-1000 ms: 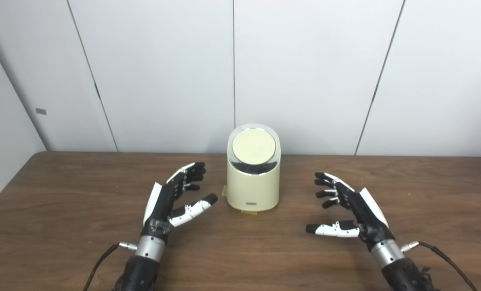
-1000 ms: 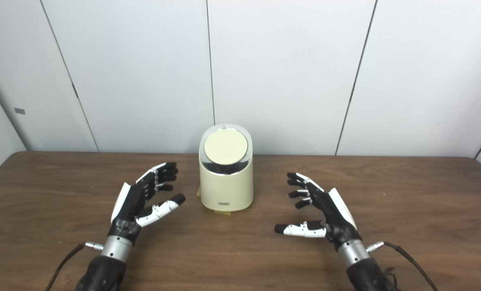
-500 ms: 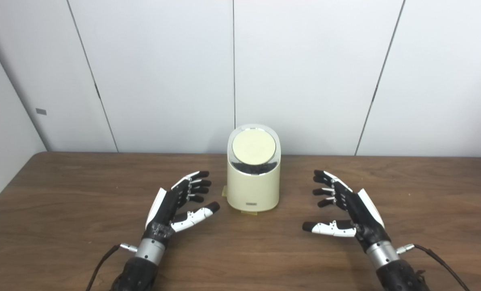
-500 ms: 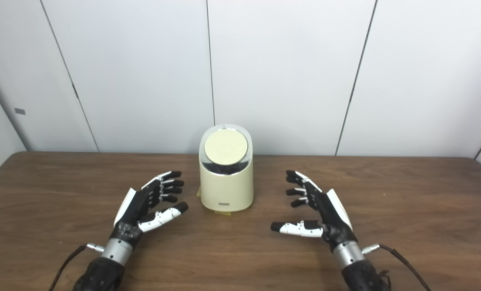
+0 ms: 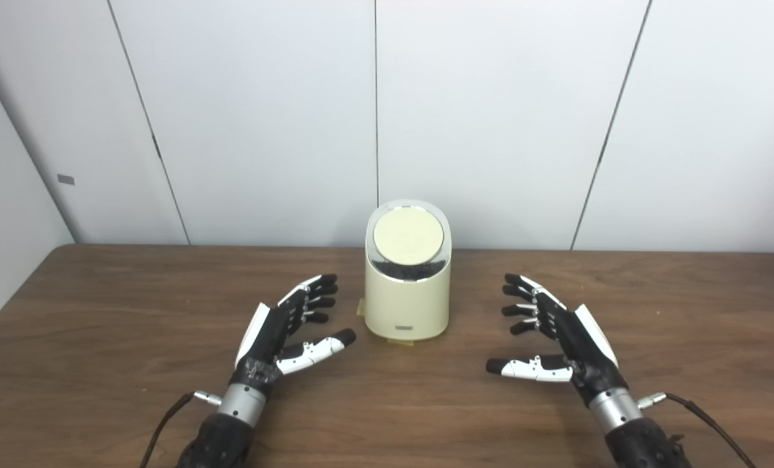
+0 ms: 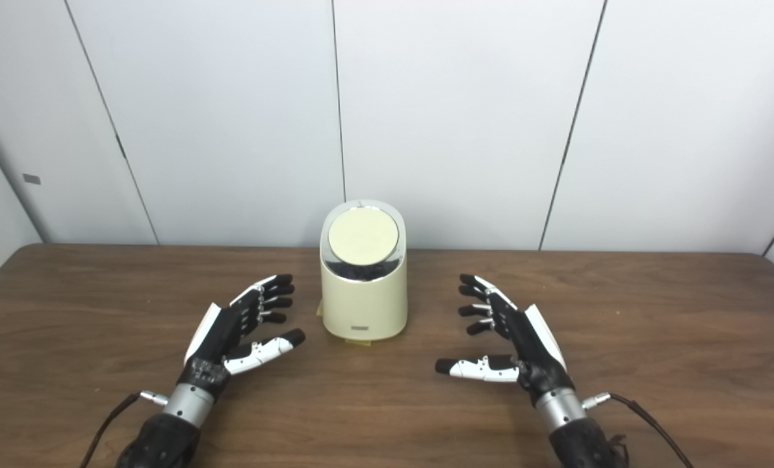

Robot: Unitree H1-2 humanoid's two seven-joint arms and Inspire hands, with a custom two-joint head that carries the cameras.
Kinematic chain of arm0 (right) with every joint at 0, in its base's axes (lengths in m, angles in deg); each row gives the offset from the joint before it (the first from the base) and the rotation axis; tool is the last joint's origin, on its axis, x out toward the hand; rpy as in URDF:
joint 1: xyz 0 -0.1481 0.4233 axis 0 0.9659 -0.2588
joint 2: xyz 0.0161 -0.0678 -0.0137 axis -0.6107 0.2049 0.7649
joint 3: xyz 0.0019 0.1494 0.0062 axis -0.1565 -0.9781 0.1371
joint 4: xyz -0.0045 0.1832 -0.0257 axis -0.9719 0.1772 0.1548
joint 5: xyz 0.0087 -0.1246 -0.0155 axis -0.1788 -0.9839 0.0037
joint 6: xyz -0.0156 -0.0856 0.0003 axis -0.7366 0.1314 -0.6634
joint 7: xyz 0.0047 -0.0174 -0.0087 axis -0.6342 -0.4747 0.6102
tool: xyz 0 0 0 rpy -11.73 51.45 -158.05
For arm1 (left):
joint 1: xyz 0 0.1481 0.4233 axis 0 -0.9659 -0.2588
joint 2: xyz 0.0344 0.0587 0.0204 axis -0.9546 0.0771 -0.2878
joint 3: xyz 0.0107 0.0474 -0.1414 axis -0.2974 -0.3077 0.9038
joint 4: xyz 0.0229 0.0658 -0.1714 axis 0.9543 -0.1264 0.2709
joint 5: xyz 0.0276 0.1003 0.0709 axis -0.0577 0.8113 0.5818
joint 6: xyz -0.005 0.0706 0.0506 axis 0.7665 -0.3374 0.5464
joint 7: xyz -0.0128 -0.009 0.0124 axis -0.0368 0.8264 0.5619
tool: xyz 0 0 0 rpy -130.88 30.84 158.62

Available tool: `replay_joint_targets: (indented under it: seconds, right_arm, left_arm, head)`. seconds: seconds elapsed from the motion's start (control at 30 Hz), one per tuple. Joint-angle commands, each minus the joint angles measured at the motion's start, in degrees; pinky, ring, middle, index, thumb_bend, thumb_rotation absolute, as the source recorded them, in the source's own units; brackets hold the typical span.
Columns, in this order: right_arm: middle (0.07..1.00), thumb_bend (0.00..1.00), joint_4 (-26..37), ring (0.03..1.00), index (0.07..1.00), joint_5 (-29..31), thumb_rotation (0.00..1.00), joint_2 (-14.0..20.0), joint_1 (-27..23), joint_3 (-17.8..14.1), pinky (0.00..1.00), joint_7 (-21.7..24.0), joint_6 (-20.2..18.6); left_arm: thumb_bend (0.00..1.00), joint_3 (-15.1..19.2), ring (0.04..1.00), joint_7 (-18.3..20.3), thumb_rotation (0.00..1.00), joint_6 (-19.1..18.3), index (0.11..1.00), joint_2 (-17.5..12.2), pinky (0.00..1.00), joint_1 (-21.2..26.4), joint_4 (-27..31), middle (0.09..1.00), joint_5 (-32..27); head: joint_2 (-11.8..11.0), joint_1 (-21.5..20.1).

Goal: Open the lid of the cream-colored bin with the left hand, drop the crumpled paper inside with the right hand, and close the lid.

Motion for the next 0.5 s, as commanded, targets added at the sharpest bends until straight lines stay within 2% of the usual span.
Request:
replay_joint_targets:
  seconds: [0.0,0.47]
  right_arm:
    - [0.851,0.87,1.9,0.746,0.873,0.7,0.22,-0.1,-1.6,-0.7,0.61,-0.9,1.2]
    - [0.846,0.87,3.0,0.738,0.872,0.0,0.22,0.0,-1.2,-0.7,0.61,-1.0,0.8]
  left_arm:
    - [0.84,0.1,0.829,0.1,0.37,0.5,0.897,-0.9,0.77,0.9,0.8,0.850,-0.1]
    - [0.84,0.8,0.834,-0.9,0.36,2.2,0.905,-1.0,0.77,0.9,-1.0,0.858,0.0]
  head:
    - [0.0,0.0]
    - [0.0,0.0]
